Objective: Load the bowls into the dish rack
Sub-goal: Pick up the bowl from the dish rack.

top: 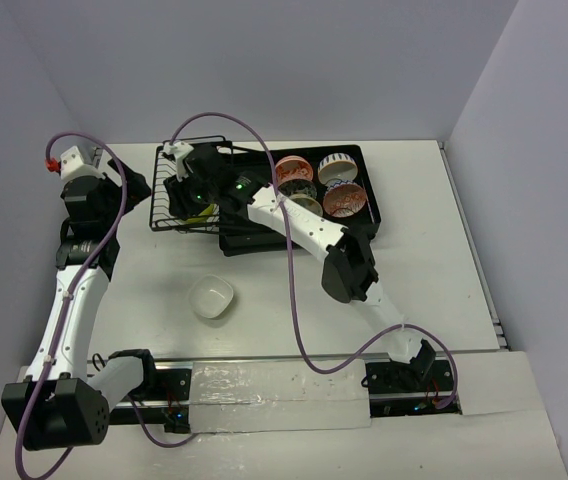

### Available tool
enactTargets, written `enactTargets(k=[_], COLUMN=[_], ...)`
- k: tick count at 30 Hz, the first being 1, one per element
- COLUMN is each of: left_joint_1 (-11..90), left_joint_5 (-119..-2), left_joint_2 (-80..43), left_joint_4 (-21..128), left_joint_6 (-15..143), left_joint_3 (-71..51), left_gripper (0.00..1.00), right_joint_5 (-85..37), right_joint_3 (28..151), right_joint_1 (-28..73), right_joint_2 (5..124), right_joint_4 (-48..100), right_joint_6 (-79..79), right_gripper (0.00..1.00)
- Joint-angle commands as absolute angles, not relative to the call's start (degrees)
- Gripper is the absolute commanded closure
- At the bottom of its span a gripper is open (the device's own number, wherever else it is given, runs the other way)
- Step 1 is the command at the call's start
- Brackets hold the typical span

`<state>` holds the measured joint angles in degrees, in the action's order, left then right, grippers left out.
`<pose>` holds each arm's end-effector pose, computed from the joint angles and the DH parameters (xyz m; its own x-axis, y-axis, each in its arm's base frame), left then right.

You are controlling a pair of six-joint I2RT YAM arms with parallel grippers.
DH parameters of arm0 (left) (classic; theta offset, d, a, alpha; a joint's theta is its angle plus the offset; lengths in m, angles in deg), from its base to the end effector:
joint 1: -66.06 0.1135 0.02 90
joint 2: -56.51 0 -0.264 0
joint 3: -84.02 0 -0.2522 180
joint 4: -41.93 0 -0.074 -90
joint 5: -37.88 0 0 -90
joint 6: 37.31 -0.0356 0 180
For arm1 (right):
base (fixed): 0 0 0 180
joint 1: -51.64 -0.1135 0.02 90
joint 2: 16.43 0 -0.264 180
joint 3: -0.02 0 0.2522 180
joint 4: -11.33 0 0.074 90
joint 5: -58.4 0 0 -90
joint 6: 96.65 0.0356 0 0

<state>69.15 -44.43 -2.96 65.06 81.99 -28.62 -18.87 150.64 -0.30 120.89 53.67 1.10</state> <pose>0.2405 0.0178 0.3468 -0.1397 -0.4932 -0.8586 -0.2875 0.8500 -0.4415 0.3357 0.4415 0.2977 -0.4161 -0.3181 -0.8519 -0.8383 0.4971 0.2239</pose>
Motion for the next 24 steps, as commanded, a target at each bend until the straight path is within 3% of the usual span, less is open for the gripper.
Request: enactTargets(k=[1, 18, 24], left_joint_1=[69.57, 69.75, 69.84], left_joint_5=[-45.96, -46.93, -47.28], left_joint_2=[-3.08, -3.17, -3.35], left_joint_4=[64.22, 64.31, 64.22], left_joint_6=[82.48, 82.66, 82.75], left_joint_3=[-27.47, -27.38, -27.38], left_gripper=[0.01, 0.01, 0.01], right_joint_5=[-17.1, -23.95, -23.6], right_joint_3=[149.22, 148.17, 147.9], right_joint_1=[-1.35, 1.19, 1.37], right_joint_2=[121.73, 120.95, 119.63], right_joint_4=[62.18, 65.34, 64.82], right_joint_6=[-1.99, -3.74, -4.45], right_gripper=[0.51, 0.49, 0.53])
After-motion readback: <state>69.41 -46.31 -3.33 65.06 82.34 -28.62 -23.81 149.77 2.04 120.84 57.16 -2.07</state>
